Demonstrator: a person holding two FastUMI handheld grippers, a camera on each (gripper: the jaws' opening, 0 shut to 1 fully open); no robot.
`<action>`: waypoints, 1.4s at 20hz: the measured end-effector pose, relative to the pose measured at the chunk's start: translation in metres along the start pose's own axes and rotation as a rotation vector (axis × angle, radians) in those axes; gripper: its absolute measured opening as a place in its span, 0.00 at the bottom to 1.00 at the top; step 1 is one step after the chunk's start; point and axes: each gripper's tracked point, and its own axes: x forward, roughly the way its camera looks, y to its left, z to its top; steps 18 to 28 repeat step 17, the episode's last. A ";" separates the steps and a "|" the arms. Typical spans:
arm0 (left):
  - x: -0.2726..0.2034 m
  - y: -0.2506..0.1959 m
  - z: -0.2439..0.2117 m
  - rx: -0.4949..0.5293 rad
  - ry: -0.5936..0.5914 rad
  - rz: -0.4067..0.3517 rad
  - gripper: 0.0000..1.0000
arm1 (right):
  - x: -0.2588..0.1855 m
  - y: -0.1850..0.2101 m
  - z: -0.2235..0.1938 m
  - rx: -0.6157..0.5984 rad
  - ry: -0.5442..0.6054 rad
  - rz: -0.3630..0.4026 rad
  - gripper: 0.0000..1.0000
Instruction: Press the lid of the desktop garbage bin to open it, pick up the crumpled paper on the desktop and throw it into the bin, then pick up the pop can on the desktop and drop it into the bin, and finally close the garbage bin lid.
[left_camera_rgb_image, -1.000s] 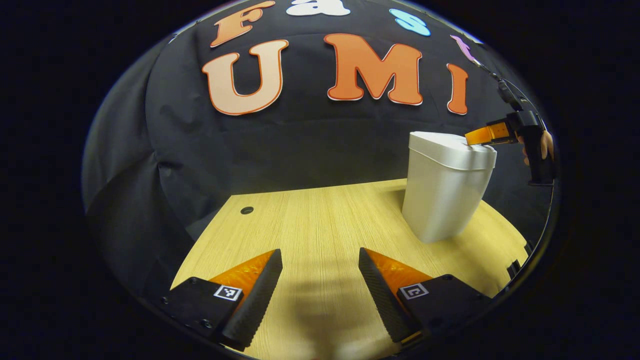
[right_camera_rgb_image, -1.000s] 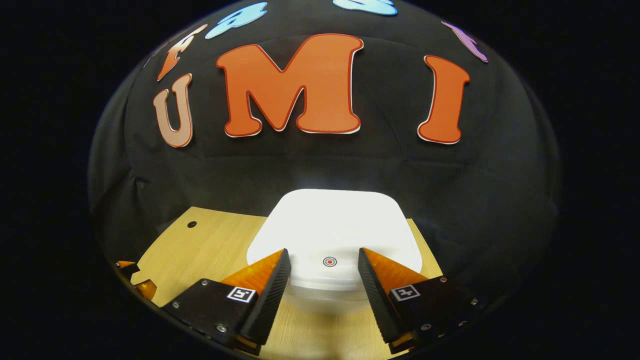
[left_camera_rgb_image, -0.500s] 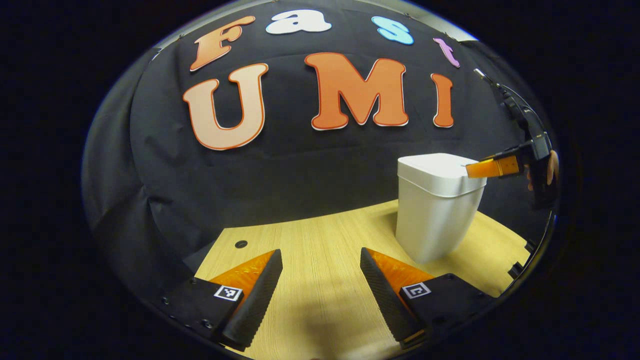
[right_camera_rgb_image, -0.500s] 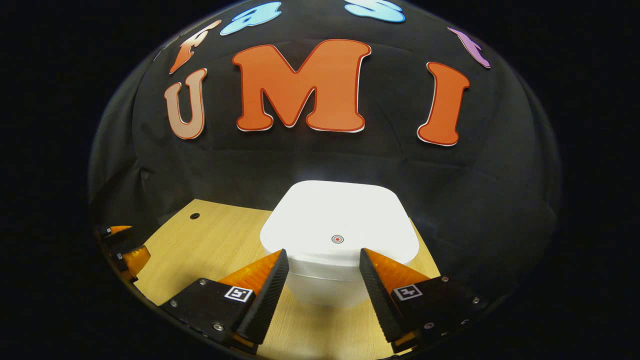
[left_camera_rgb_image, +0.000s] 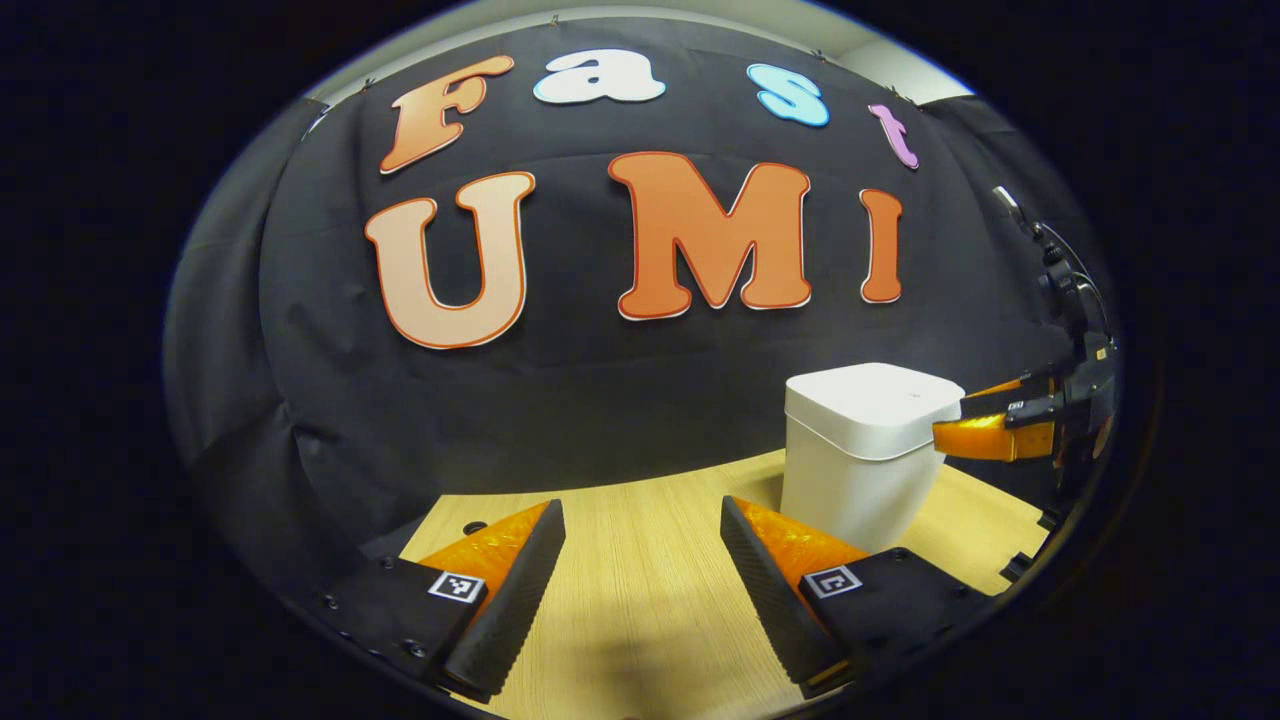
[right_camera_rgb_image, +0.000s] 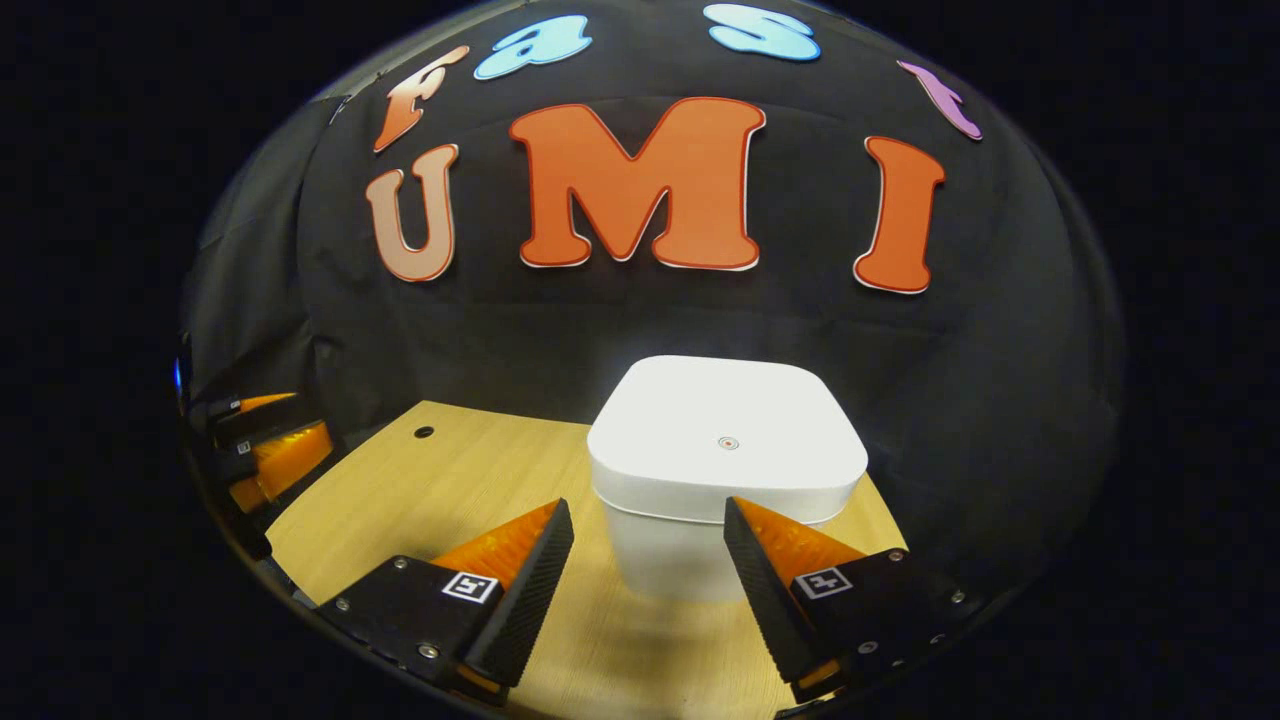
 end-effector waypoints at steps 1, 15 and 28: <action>0.001 0.001 0.004 0.002 -0.008 0.000 0.99 | 0.000 0.002 0.002 -0.005 -0.009 0.002 0.93; -0.012 0.013 0.045 -0.045 -0.152 0.032 0.99 | -0.006 0.012 0.022 -0.022 -0.116 0.009 0.97; -0.015 0.018 0.046 -0.048 -0.165 0.050 1.00 | -0.005 0.014 0.023 -0.034 -0.123 0.012 0.97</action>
